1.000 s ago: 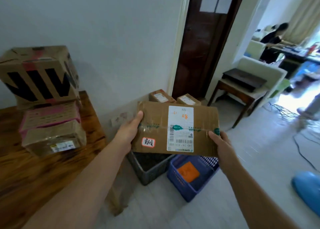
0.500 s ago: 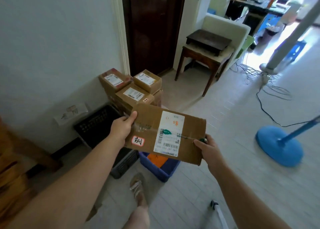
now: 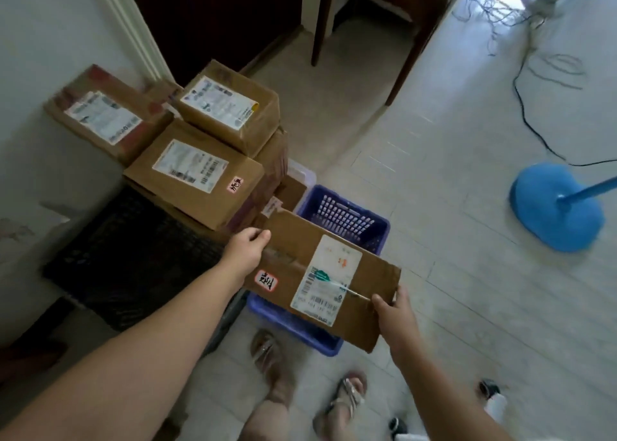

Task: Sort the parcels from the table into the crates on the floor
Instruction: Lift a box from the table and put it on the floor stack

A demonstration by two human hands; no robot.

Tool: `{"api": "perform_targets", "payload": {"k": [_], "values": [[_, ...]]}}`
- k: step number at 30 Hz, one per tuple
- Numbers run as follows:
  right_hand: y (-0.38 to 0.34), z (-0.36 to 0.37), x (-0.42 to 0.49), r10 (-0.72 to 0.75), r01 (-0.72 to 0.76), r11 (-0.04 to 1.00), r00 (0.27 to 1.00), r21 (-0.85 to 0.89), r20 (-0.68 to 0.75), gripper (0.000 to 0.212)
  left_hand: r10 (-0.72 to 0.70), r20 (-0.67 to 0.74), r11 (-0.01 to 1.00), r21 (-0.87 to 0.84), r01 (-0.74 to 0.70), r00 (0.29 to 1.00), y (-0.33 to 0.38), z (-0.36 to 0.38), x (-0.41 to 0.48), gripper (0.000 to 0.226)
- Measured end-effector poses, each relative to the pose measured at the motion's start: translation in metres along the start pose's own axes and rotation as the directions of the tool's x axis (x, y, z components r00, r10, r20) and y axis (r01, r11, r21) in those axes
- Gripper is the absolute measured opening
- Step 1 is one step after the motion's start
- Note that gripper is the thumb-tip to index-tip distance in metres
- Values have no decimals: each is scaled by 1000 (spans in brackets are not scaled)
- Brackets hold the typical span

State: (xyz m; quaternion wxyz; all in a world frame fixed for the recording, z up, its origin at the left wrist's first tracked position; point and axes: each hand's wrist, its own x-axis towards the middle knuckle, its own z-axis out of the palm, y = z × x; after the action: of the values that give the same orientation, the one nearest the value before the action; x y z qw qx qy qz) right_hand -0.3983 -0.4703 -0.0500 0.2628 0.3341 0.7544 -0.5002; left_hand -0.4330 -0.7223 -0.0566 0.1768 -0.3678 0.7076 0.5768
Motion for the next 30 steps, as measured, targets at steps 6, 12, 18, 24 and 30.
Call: {"api": "perform_targets", "payload": {"k": [6, 12, 18, 24, 30], "values": [[51, 44, 97, 167, -169, 985, 985, -44, -43, 49, -83, 54, 991, 107, 77, 995, -63, 43, 108, 35], [103, 71, 162, 232, -251, 956, 964, -150, -132, 46, -119, -35, 952, 281, 124, 992, -145, 78, 159, 31], [131, 103, 190, 315, -350, 895, 935, -277, -166, 31, -101, -235, 840, 501, 210, 967, -184, 89, 178, 31], [144, 120, 209, 455, -473, 837, 881, -274, -130, 46, -115, -270, 693, 668, 272, 956, -198, 100, 183, 34], [158, 134, 236, 564, -591, 792, 804, -150, -188, 63, -57, -183, 575, 798, 182, 981, -206, 126, 179, 47]]}}
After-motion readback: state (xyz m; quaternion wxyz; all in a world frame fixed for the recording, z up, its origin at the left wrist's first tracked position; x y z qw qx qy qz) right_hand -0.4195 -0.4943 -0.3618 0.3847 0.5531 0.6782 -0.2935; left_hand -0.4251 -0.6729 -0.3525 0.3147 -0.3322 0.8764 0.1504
